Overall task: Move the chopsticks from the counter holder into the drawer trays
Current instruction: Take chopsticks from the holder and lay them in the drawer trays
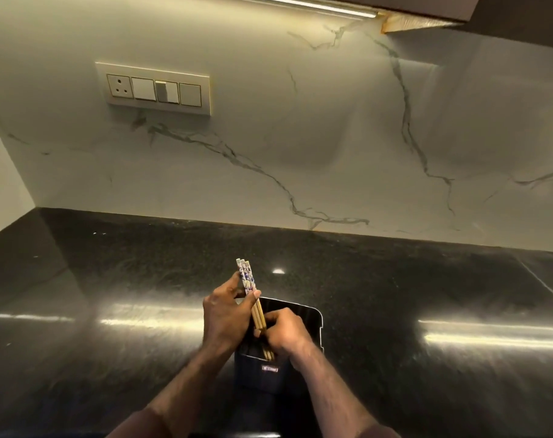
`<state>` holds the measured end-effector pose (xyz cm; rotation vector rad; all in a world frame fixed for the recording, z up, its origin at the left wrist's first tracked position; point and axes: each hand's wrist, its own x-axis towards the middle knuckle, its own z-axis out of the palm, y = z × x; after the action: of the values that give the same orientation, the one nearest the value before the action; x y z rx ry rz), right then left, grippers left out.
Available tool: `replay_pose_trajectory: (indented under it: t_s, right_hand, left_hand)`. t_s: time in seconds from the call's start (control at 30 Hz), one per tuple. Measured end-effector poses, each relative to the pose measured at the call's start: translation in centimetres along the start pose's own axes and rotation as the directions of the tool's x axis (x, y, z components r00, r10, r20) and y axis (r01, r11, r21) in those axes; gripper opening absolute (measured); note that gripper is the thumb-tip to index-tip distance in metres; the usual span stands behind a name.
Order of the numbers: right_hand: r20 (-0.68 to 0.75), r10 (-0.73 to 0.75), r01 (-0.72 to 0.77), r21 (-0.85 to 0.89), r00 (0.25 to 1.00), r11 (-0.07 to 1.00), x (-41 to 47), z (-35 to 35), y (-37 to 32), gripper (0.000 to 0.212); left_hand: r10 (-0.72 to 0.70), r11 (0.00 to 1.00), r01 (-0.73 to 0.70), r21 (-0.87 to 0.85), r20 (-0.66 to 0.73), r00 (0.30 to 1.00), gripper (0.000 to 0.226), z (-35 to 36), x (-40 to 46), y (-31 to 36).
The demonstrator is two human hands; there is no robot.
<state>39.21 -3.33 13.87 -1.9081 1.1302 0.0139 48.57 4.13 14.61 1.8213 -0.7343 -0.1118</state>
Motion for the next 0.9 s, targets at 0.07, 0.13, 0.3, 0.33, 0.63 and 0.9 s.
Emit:
replay_pose_trajectory:
  t_s: [0.07,0.13,0.3,0.33,0.63,0.9]
  right_hand:
    - [-0.068,-0.057,0.058,0.018,0.996,0.998,-0.9,-0.7,-0.6,0.020]
    - [-0.117,-0.126,0.132,0.052,0.985,0.990,-2.2,-1.9,-1.5,0.015]
    - [-0.155,-0.322,0.340,0.109,0.934,0.934,-6.6,-5.5,-4.0,0.015]
    - [-0.152,-0.358,0.377,0.128,0.921,0.917,-7.5,-6.1,-4.2,0.015]
    - [-0.122,-0.388,0.406,0.284,0.914,0.868,-15.2,-8.6,0.5,0.017]
    - [-0.133,-0.318,0.339,0.523,0.939,0.782,-22.3,-11.0,7.6,0.020]
  left_hand:
    - [-0.062,0.983,0.071,-0.171,0.057,0.996,0.038,-0.4,0.3,0.8]
    - [-0.091,0.904,0.157,-0.397,0.181,0.979,0.024,-1.3,0.5,2.3]
    - [0.092,0.725,0.145,-0.673,0.304,0.948,0.026,-5.2,0.5,7.7]
    - [0.116,0.703,0.140,-0.697,0.307,0.944,0.027,-5.8,0.4,8.7]
    - [0.185,0.654,0.099,-0.750,0.286,0.940,0.033,-8.0,-2.8,16.4]
    - [0.182,0.619,0.223,-0.753,0.414,0.892,0.034,-4.3,-9.0,19.5]
